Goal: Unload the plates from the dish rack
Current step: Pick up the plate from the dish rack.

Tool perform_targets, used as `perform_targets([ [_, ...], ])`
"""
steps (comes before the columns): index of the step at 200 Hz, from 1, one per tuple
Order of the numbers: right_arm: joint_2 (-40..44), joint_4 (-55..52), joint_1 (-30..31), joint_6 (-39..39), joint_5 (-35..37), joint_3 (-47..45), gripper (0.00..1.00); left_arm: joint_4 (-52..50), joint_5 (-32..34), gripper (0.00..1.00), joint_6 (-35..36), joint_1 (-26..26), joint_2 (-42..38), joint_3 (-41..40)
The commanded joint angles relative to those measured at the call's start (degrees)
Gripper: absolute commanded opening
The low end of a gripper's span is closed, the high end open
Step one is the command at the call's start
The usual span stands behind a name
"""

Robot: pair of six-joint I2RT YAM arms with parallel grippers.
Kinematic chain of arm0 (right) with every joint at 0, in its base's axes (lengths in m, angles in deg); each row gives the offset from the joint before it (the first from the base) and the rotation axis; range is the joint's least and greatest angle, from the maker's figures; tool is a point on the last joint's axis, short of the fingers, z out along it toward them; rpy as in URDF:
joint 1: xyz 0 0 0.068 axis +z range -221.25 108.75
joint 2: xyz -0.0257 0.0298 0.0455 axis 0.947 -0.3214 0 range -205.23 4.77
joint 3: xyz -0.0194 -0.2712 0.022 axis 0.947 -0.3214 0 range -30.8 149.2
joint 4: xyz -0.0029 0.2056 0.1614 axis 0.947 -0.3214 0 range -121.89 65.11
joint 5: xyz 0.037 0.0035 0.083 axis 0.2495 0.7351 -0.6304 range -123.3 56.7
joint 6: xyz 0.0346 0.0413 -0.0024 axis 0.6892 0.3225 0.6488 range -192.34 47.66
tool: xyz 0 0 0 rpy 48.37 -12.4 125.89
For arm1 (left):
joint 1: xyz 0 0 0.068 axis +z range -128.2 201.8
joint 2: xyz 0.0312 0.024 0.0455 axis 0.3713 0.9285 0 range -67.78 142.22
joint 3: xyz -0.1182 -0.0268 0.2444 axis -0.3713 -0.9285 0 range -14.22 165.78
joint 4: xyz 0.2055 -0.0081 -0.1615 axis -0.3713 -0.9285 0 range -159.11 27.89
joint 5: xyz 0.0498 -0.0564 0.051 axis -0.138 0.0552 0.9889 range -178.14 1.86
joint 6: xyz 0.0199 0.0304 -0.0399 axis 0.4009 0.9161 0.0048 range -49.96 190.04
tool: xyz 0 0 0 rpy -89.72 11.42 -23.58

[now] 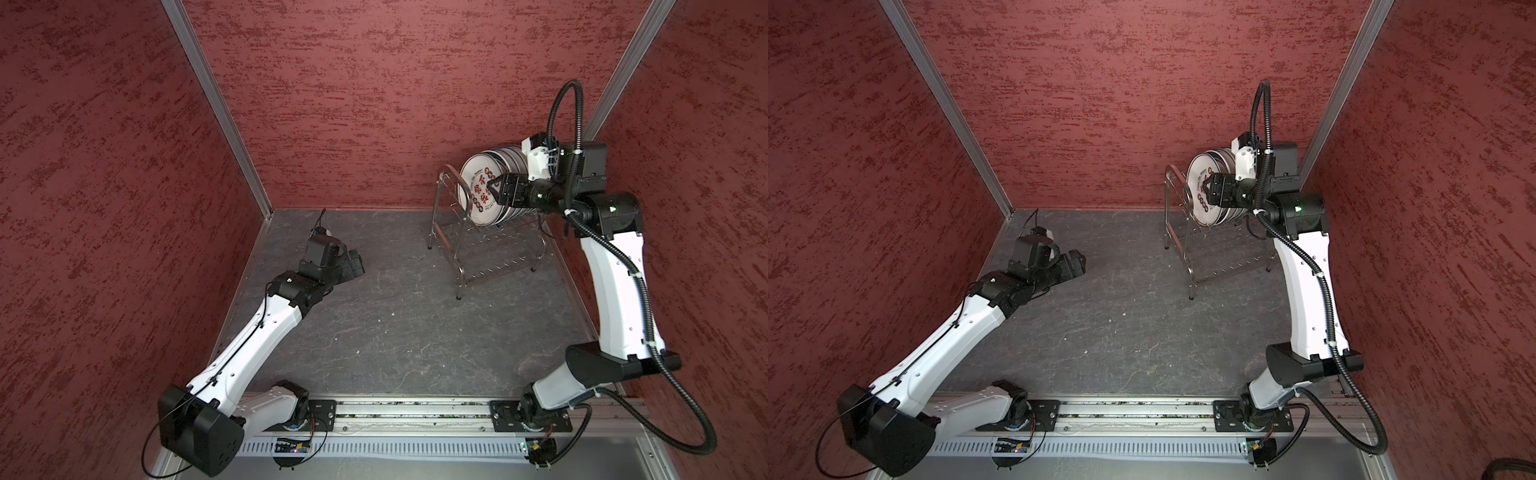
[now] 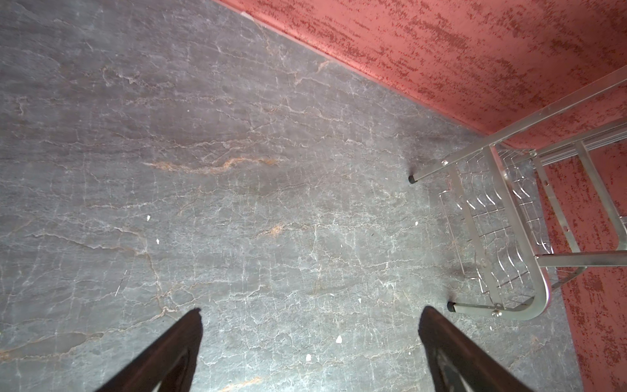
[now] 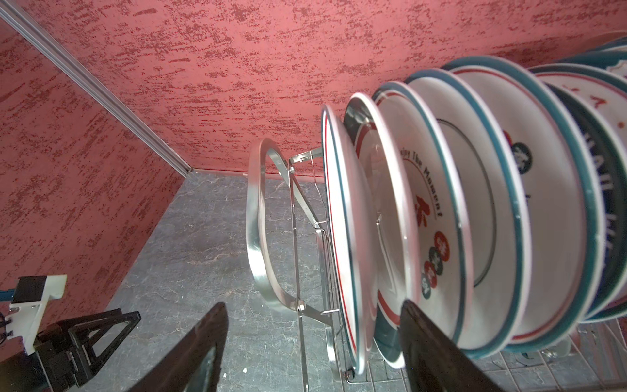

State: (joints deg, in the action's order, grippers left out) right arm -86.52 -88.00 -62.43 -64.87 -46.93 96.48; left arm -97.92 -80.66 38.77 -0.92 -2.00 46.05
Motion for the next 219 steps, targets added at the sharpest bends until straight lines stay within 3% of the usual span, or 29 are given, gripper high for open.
perform_targets([
  [1,0.1,1.5,0.5,-0.7,-0.8,-0.4,0.77,1.7,-0.8,0.99,-0.5,0.4,0.0,-0.9],
  [69,-2.1,1.9,1.1,-1.5,0.5,-1.7,0.72,2.2,-1.3,1.00,-0.4,0.8,0.9,-0.9],
  [116,-3.6,0.8,2.0,-1.9,5.9,-1.7,0.61,3.9,-2.8,1.00,-0.4,1.3,0.6,-2.6],
  [147,-4.3,0.0,2.9,-2.1,13.0,-2.2,0.54,4.2,-3.3,1.00,-0.7,1.3,1.4,-2.9],
  [219,-6.3,0.6,5.1,-3.4,16.5,-3.5,0.40,5.0,-2.6,1.00,-1.5,1.4,0.7,-4.7],
])
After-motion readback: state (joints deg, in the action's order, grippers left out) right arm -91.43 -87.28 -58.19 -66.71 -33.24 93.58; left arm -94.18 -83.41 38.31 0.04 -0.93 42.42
